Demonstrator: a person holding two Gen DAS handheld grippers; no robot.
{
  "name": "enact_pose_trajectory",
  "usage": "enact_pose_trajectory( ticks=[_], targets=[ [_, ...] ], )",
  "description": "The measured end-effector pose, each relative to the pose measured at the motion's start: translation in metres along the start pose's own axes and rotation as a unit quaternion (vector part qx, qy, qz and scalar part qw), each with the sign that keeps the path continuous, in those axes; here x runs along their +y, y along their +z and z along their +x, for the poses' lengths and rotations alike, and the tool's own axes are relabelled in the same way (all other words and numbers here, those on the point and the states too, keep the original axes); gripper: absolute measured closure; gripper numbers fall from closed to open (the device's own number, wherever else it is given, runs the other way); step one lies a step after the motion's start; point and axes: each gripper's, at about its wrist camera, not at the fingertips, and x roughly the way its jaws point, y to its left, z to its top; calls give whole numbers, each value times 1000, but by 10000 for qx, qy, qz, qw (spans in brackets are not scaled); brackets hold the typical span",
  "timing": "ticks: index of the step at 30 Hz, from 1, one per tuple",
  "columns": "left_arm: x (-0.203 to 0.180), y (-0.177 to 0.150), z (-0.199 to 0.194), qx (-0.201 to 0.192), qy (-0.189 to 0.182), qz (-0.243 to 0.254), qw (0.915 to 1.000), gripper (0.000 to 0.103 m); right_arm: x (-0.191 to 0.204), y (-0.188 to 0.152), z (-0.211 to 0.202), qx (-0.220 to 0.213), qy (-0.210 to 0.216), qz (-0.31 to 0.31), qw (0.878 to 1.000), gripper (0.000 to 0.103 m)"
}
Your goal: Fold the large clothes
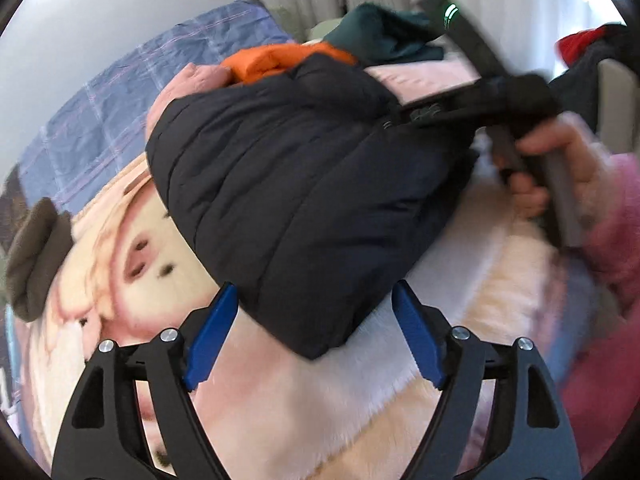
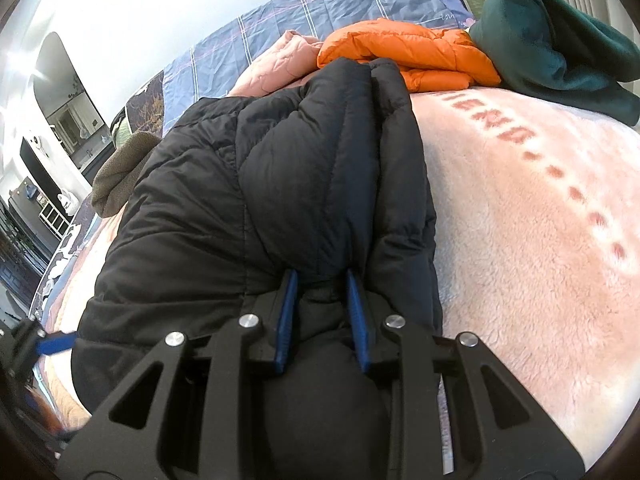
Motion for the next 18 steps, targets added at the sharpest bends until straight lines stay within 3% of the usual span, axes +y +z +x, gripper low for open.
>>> enact_pose_trajectory(
  ticks=[1,6,12,18],
  targets=[
    [1,3,6,-16,218,-176,9996,24,0,0,0,-7,-2,-4,10000,77],
    [20,12,8,-244,311,-964,9946,23,-1,1,0,-7,18,12,10000,77],
    [25,-12,14,51,1296,-708,9890,18,1,0,0,4,-6,-34,10000,77],
    [42,-26,8,300,1095,-882,9896,18,3,1,3,63,83,-93,9999,77]
  ],
)
